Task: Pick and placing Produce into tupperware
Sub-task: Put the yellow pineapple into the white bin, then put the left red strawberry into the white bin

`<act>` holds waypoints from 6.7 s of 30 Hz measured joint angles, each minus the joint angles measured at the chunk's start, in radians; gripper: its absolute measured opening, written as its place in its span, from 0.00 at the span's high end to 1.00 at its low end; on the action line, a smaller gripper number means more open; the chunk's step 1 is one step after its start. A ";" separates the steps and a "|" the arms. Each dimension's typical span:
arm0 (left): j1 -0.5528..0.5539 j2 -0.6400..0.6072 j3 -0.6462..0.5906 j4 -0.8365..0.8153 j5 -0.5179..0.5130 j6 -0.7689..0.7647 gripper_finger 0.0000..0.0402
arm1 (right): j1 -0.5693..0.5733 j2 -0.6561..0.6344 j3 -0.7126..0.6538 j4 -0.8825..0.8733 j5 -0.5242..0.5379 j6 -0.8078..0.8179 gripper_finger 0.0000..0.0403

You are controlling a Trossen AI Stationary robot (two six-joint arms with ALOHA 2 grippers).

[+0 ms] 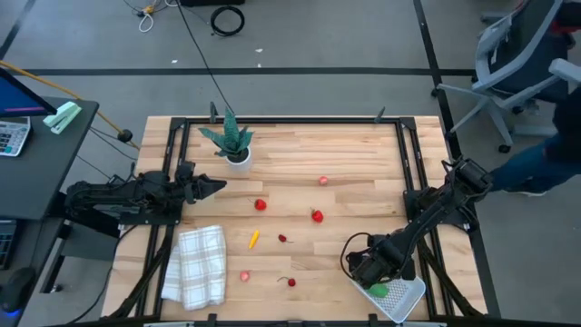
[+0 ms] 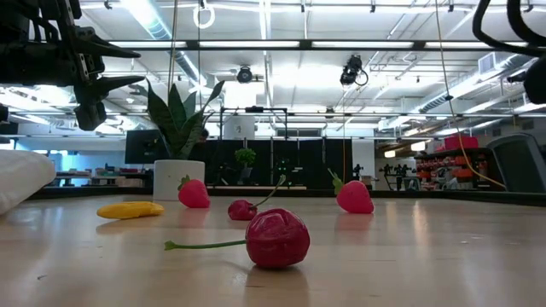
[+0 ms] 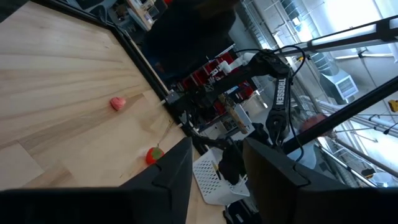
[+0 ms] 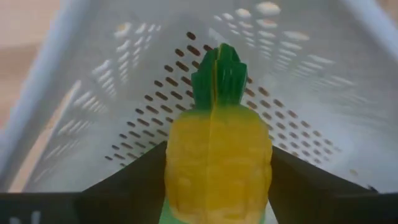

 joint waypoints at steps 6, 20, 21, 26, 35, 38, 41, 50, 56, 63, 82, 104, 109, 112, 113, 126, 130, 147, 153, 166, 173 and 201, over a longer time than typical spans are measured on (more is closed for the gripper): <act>0.000 0.000 0.000 0.000 0.000 0.000 0.61 | 0.000 0.001 -0.001 0.008 -0.005 0.001 0.35; 0.000 0.000 0.000 0.000 0.000 0.000 0.63 | 0.007 0.001 0.141 -0.079 -0.020 0.003 0.33; 0.000 0.000 0.000 0.000 0.000 0.000 0.63 | 0.007 -0.001 0.168 -0.111 -0.017 0.002 0.33; 0.000 0.000 0.000 0.000 0.000 0.000 0.61 | 0.009 -0.007 0.359 -0.384 0.074 0.016 0.33; 0.000 0.000 0.000 0.000 0.000 0.000 0.62 | -0.051 -0.011 0.563 -0.582 0.509 -0.136 0.33; 0.000 0.000 0.000 0.000 0.000 0.000 0.63 | -0.081 -0.011 0.558 -0.551 0.646 -0.298 0.33; 0.000 0.000 0.000 0.000 0.000 0.000 0.63 | -0.118 -0.010 0.557 -0.546 0.700 -0.518 0.33; 0.000 0.000 0.000 0.000 0.000 0.000 0.61 | -0.243 -0.010 0.557 -0.448 0.801 -0.906 0.37; 0.000 0.000 0.000 0.000 0.000 0.020 0.62 | -0.299 -0.010 0.557 -0.294 0.785 -1.037 0.39; 0.001 0.000 0.000 0.017 -0.103 0.016 0.62 | -0.299 -0.008 0.557 -0.216 0.784 -1.048 0.42; 0.001 0.000 0.000 0.019 -0.110 -0.101 0.63 | -0.288 -0.003 0.556 -0.216 0.791 -1.022 0.42; 0.010 0.414 0.000 -0.044 0.146 -0.007 0.38 | -0.323 -0.004 0.556 -0.194 0.816 -1.001 0.44; 0.022 0.578 0.005 0.011 0.097 -0.129 0.37 | -0.322 -0.004 0.556 -0.186 0.816 -1.000 0.44; 0.043 0.668 0.040 0.012 0.096 -0.185 0.39 | -0.322 -0.004 0.556 -0.185 0.816 -0.998 0.44; 0.049 0.697 0.059 0.013 0.095 -0.185 0.40 | -0.322 -0.004 0.556 -0.185 0.817 -0.995 0.44; 0.086 1.082 0.291 0.023 0.236 -0.134 0.39 | -0.319 -0.004 0.556 -0.160 0.817 -0.993 0.44; 0.086 1.183 0.304 0.020 0.258 -0.154 0.38 | -0.314 -0.004 0.556 -0.159 0.816 -0.993 0.44; 0.099 1.264 0.306 0.186 0.216 -0.148 0.43 | -0.313 -0.004 0.556 -0.160 0.816 -1.005 0.44; 0.099 1.264 0.306 0.186 0.214 -0.112 0.50 | -0.313 -0.004 0.556 -0.160 0.816 -1.006 0.44; 0.151 1.264 0.306 0.186 0.260 -0.087 0.70 | -0.313 -0.004 0.556 -0.160 0.817 -1.005 0.44; 0.151 1.264 0.306 0.174 0.288 -0.054 0.67 | -0.313 -0.004 0.556 -0.160 0.816 -1.005 0.44; 0.151 1.264 0.306 0.173 0.304 0.037 0.96 | -0.313 -0.004 0.556 -0.160 0.816 -1.001 0.44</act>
